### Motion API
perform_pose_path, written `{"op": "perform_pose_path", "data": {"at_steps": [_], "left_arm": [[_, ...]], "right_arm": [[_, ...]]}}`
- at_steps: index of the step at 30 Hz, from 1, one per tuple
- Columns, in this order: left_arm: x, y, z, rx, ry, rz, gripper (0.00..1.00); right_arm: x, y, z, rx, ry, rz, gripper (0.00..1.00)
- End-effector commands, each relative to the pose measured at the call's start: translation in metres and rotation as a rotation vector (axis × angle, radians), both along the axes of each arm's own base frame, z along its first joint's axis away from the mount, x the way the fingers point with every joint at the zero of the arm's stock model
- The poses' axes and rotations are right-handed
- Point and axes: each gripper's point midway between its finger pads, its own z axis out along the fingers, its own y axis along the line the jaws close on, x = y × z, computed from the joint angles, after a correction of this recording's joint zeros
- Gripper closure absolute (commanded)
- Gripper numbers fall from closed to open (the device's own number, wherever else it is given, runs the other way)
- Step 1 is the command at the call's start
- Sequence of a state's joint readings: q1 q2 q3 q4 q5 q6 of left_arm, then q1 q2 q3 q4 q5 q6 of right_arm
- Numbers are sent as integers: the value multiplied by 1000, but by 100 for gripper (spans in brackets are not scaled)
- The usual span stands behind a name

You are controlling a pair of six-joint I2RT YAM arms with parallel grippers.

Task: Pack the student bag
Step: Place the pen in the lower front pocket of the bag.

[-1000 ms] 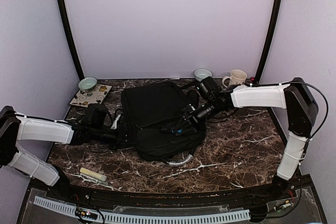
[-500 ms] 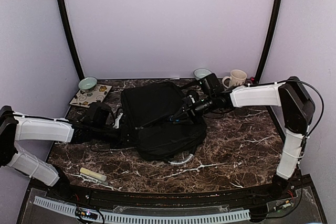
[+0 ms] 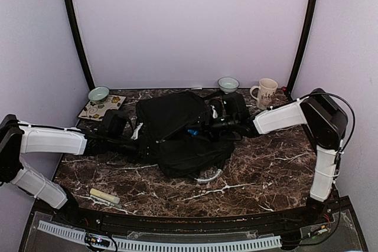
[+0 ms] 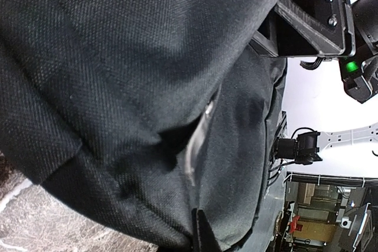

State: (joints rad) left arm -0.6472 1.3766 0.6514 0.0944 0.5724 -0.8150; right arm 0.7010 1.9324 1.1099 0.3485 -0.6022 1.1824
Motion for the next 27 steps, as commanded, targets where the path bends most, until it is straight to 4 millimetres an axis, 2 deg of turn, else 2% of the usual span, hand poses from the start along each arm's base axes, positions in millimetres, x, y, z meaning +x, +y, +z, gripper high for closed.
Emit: {"op": "perform_pose_path", "data": {"at_steps": [1, 4, 9, 12, 15, 22, 27], "left_arm": [[3, -15, 29, -73, -69, -55, 100], [7, -15, 31, -70, -76, -38, 100], [9, -15, 29, -70, -71, -21, 100], [10, -15, 28, -75, -72, -17, 100], [11, -18, 29, -81, -70, -22, 100], [13, -19, 28, -77, -66, -27, 100], [10, -17, 26, -58, -60, -36, 100]], "right_arm": [[22, 5, 12, -45, -127, -53, 36], [10, -16, 11, -169, -148, -19, 30], [-19, -43, 7, -310, -130, 74, 29], [-36, -52, 0, -357, -112, 116, 34], [-42, -50, 4, -359, -135, 127, 37], [-32, -36, 9, -339, -176, 122, 71], [-16, -24, 8, -346, -204, 121, 82]]}}
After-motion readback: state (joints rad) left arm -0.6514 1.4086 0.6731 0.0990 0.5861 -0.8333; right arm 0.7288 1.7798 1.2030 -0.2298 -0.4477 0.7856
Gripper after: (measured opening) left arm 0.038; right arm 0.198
